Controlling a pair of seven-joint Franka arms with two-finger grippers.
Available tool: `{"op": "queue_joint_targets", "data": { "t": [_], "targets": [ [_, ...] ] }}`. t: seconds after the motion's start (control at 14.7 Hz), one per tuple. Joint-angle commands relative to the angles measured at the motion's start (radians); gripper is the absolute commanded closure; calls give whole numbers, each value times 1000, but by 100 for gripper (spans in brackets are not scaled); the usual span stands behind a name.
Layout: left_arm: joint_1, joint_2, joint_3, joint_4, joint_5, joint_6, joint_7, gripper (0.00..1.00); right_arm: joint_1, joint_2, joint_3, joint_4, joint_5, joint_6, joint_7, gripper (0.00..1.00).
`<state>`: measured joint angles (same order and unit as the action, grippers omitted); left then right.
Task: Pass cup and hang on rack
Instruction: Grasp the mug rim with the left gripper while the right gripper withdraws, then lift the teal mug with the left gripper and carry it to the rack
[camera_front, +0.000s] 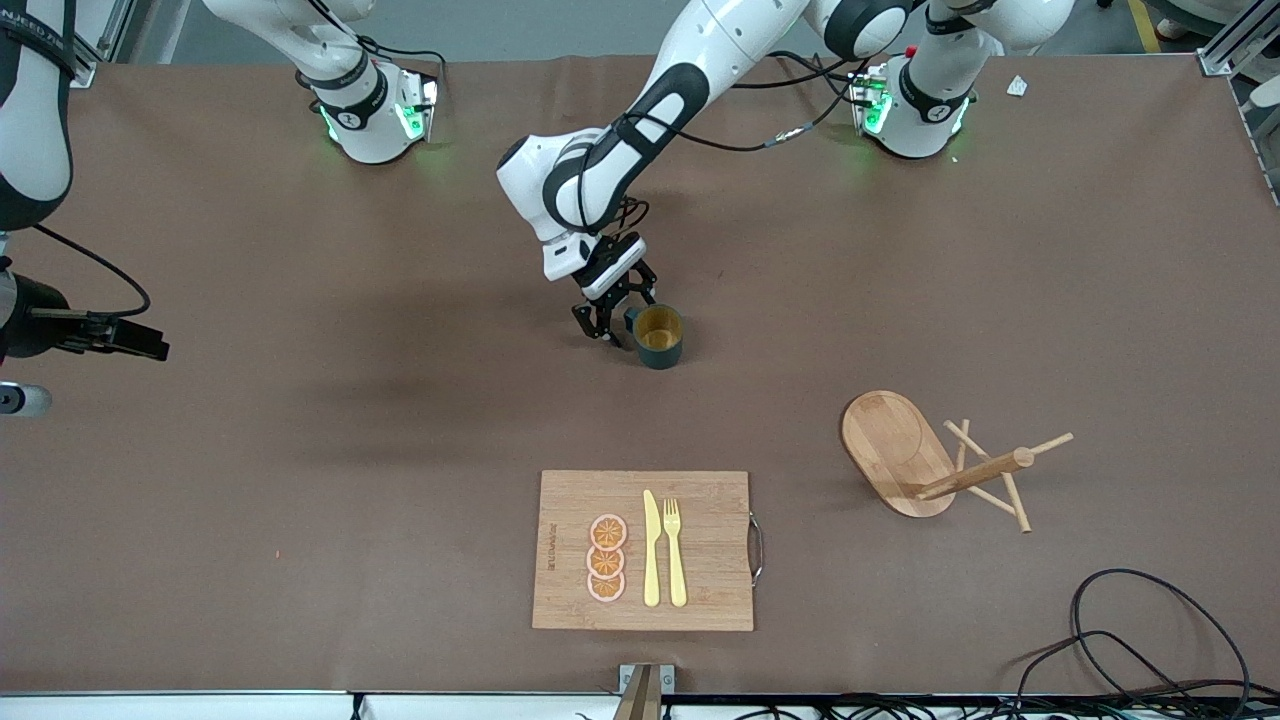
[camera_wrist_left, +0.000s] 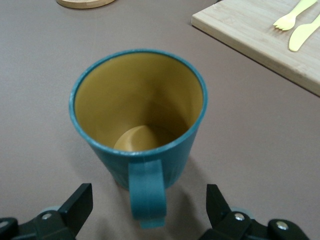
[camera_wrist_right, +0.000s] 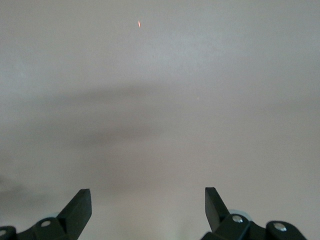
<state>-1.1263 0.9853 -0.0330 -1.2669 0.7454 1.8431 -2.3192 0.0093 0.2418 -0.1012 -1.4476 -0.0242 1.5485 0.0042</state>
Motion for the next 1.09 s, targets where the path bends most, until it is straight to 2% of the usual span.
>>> {"op": "queue_joint_targets", "data": {
  "t": [0.0, 0.2, 0.41, 0.68, 0.82, 1.02],
  "targets": [
    [-33, 33, 21, 29, 18, -2, -14, 0, -8, -9, 9, 4, 0, -25, -9, 0],
    [-85, 39, 77, 27, 26, -10, -9, 0, -6, -39, 11, -2, 1, -30, -9, 0],
    [-118, 64, 103, 29, 29, -15, -11, 0, -8, -97, 11, -39, 1, -38, -10, 0],
    [-125, 64, 111, 29, 29, -13, -8, 0, -9, -168, 14, -74, 0, -56, 3, 0],
    [-124, 59, 114, 29, 28, -13, -3, 1, -21, -190, 46, -76, 1, -71, 38, 0],
    [-124, 56, 120, 27, 29, -15, 9, 3, -22, -229, 57, -102, 1, -82, 60, 0]
  ]
}}
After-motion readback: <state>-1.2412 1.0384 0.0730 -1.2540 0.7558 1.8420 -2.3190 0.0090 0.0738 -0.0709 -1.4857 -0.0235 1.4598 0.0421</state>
